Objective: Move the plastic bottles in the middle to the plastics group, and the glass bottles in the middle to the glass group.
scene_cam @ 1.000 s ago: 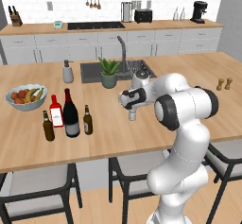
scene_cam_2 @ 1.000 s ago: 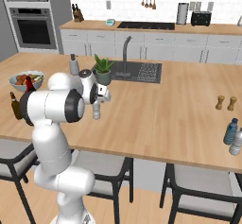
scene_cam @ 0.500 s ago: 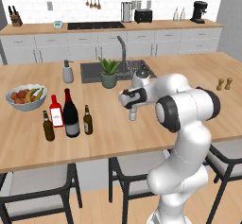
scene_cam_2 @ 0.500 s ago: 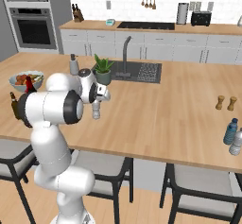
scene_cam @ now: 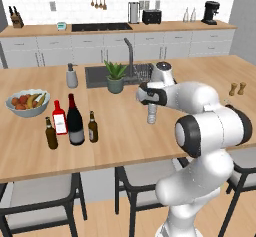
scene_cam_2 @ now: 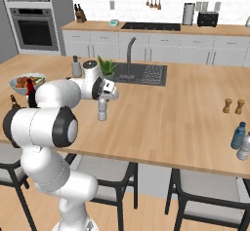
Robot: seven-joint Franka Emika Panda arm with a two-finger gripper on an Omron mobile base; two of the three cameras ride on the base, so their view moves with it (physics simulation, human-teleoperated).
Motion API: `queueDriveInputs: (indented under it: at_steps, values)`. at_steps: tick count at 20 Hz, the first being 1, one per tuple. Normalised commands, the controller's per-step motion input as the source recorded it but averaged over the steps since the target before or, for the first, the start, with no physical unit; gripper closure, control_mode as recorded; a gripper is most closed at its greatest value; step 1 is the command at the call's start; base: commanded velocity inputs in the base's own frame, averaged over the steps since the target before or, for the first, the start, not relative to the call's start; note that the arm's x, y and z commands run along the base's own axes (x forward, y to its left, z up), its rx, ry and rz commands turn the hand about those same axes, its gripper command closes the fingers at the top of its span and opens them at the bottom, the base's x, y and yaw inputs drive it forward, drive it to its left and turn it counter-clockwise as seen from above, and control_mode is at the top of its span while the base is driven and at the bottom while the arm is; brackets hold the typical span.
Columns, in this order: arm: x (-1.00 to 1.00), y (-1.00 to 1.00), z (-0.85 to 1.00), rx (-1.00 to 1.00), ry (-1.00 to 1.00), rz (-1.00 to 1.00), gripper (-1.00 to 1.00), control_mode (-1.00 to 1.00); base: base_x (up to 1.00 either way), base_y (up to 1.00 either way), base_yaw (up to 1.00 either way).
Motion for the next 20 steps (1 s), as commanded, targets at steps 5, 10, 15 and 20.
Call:
queueDriveInputs:
  at_steps: [5,10,15,20]
  values:
    - [-0.54,-0.7,0.21,0.0,0.01,-0.1,1.0,-1.0,0.0,0.0,0.0]
    - [-0.62,-0.65,0.0,0.0,0.0,-0.14,1.0,-1.0,0.0,0.0,0.0]
    - [-0.57,-0.65,0.0,-0.03,0.0,-0.14,1.0,-1.0,0.0,0.0,0.0]
    - [-0.32,-0.83,0.27,-0.02,0.01,-0.13,1.0,-1.0,0.0,0.0,0.0]
